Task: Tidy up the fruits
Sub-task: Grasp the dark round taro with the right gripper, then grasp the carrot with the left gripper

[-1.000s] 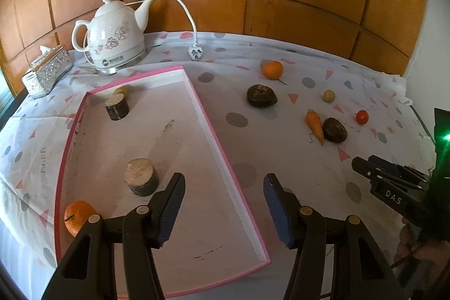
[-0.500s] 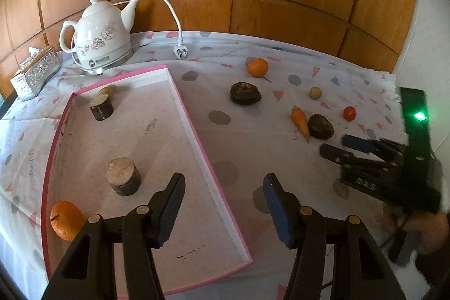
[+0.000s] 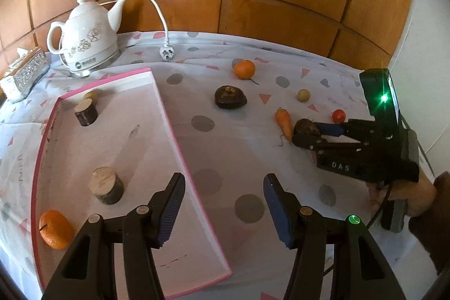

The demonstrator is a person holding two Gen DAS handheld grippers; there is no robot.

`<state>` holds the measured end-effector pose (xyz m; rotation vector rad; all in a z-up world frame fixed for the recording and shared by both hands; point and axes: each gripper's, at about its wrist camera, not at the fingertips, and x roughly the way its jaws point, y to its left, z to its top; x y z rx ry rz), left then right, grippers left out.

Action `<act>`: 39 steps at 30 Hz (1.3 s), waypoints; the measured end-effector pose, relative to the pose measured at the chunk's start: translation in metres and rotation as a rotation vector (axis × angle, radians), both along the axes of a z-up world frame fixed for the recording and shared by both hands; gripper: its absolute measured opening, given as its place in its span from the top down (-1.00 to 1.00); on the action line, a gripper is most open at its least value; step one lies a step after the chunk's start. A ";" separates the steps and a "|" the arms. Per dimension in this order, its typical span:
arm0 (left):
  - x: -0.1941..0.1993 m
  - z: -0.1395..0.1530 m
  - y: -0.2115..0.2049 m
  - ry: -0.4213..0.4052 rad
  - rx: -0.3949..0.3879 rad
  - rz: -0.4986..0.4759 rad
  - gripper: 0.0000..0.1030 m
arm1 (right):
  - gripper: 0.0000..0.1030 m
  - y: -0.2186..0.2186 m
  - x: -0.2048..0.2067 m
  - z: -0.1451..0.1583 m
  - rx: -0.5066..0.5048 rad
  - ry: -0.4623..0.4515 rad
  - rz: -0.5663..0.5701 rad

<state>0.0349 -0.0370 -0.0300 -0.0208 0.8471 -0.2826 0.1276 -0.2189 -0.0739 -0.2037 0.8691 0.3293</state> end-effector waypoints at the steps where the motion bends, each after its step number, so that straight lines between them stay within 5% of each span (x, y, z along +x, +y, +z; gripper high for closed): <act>1: 0.002 0.001 -0.002 0.002 -0.003 -0.004 -0.14 | 0.14 -0.001 0.000 0.000 0.006 -0.002 -0.002; 13: 0.044 -0.009 -0.058 0.088 -0.032 -0.077 -0.10 | 0.14 -0.061 -0.022 -0.002 0.118 -0.013 -0.259; 25: 0.095 -0.026 -0.107 0.120 -0.004 -0.076 0.09 | 0.13 -0.061 -0.022 -0.004 0.116 -0.026 -0.270; 29: 0.110 -0.036 -0.120 0.131 0.021 -0.068 0.27 | 0.13 -0.062 -0.023 -0.005 0.121 -0.028 -0.270; 31: 0.116 -0.044 -0.123 0.145 0.030 -0.062 0.56 | 0.12 -0.062 -0.023 -0.005 0.122 -0.027 -0.270; 34: 0.116 -0.050 -0.121 0.121 0.024 -0.058 0.61 | 0.11 -0.063 -0.022 -0.006 0.124 -0.026 -0.270; 37: 0.109 -0.050 -0.117 0.100 0.032 -0.075 0.61 | 0.00 -0.062 -0.022 -0.006 0.132 -0.019 -0.259; 39: 0.104 -0.049 -0.110 0.102 0.023 -0.062 0.61 | -0.44 -0.059 -0.020 -0.006 0.148 -0.004 -0.223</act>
